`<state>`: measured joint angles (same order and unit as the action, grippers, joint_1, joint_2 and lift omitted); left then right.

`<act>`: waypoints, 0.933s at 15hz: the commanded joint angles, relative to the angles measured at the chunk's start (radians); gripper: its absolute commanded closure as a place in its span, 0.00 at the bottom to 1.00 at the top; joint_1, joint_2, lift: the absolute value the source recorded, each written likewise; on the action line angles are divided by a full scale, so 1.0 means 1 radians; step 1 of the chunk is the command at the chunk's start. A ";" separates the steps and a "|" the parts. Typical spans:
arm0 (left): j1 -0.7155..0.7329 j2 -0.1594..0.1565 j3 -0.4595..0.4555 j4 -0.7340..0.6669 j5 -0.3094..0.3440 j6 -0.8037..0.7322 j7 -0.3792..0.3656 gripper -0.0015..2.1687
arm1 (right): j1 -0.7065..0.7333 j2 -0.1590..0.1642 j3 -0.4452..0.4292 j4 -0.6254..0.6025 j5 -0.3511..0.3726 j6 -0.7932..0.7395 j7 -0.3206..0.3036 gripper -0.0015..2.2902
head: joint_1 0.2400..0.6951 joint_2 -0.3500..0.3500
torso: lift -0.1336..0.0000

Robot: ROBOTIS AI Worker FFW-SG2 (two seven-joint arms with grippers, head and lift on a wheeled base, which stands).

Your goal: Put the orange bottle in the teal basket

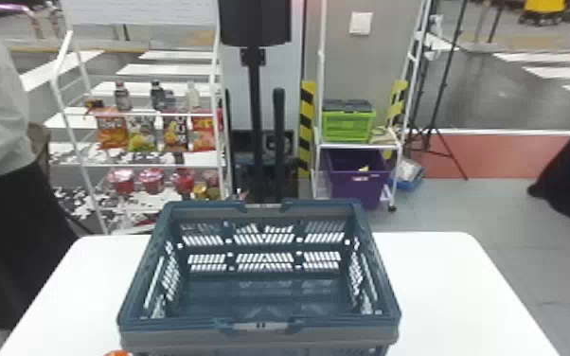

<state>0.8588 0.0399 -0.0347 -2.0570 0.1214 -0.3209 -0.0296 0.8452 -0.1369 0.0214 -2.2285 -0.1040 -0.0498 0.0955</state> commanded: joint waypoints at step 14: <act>0.003 -0.002 0.001 0.001 0.009 -0.020 0.002 0.29 | 0.002 0.005 0.006 -0.008 0.006 -0.003 0.000 0.05 | 0.57 0.50 | 1.00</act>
<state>0.8588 0.0383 -0.0349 -2.0493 0.1304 -0.3404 -0.0276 0.8467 -0.1324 0.0291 -2.2362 -0.0982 -0.0506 0.0951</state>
